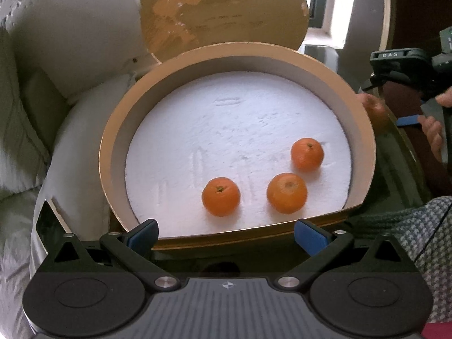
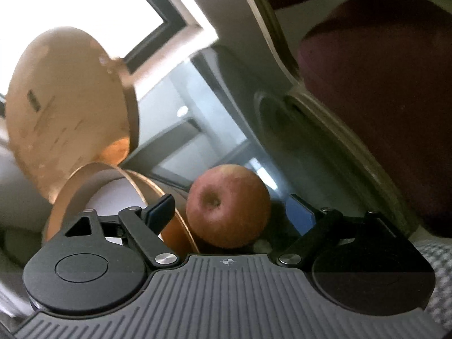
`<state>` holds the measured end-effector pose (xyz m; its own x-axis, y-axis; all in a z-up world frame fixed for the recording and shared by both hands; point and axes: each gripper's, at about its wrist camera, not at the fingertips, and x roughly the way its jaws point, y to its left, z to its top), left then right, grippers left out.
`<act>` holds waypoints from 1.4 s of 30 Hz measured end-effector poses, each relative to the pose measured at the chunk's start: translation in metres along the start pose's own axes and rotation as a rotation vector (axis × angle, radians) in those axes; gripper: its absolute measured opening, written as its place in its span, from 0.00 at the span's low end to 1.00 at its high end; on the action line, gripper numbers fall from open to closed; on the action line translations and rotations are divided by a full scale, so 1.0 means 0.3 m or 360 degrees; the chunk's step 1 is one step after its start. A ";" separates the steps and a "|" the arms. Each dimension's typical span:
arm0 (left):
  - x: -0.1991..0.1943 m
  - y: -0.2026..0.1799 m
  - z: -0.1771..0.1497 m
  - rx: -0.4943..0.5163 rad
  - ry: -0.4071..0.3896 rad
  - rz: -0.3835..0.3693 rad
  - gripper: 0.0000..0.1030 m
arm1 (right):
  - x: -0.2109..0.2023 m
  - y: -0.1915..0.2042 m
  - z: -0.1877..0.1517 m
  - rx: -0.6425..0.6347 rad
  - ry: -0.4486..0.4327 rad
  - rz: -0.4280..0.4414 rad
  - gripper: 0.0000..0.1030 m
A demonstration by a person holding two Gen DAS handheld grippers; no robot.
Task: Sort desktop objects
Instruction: 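Move the right gripper to the red apple and close on it, then carry the apple into the box and open the right gripper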
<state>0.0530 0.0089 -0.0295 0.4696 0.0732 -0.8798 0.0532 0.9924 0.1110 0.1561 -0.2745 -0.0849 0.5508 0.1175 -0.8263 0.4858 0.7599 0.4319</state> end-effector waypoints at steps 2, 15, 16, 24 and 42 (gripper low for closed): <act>0.011 0.008 0.001 -0.0011 0.0012 -0.0001 0.99 | 0.033 0.011 0.011 0.0002 0.0014 -0.0014 0.87; 0.040 0.032 -0.011 -0.0048 0.0052 0.0000 0.99 | 0.145 0.047 0.013 0.0068 0.0149 -0.0183 0.85; 0.040 0.034 -0.014 -0.0051 0.0054 0.0001 0.99 | 0.149 0.045 0.014 0.0082 0.0150 -0.0182 0.85; 0.023 0.047 -0.023 -0.0071 0.0046 0.0009 0.99 | 0.176 0.061 0.015 0.0027 0.0147 -0.0220 0.81; -0.050 0.150 -0.087 -0.0213 -0.0062 -0.0029 0.99 | -0.164 0.069 0.007 -0.0076 -0.0134 -0.0017 0.80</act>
<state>0.0255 0.0551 -0.0234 0.5036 0.0539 -0.8622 -0.0549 0.9980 0.0303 0.1406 -0.2659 -0.0346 0.6017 0.0566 -0.7967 0.4601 0.7908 0.4036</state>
